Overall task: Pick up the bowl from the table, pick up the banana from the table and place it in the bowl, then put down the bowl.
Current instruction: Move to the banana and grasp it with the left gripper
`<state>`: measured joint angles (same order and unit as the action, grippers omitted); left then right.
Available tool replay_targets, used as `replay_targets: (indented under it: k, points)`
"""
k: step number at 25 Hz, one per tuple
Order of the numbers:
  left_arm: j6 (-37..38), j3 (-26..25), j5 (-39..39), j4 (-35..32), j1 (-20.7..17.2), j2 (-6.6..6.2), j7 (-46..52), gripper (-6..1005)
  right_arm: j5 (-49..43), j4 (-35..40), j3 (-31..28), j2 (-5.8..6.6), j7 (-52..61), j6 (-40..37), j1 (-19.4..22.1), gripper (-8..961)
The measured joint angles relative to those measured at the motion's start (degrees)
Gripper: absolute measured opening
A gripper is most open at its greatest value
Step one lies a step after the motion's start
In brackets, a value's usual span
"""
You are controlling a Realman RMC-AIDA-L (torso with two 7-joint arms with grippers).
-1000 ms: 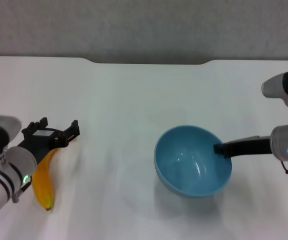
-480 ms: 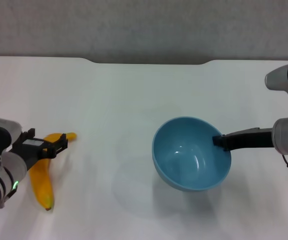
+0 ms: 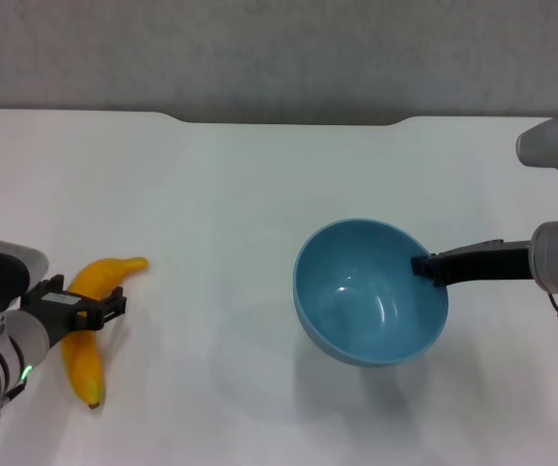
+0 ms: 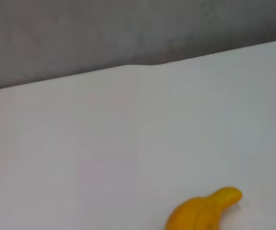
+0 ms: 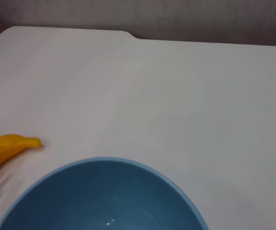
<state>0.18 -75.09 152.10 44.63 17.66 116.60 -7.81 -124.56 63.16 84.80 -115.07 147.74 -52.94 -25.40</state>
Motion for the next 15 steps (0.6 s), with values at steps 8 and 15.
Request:
replay_targets:
  k: [8,15]
  points:
    - [-1.6,0.5,0.1,-1.5,1.1,0.21,0.0,894,0.0,1.1,-0.1,0.03,0.0,-0.2,0.0,70]
    - [-1.1,0.5,-0.1,-1.5,1.1,0.38,-0.1,865,-0.1,1.5,-0.1,0.03,-0.1,-0.2,0.1,76]
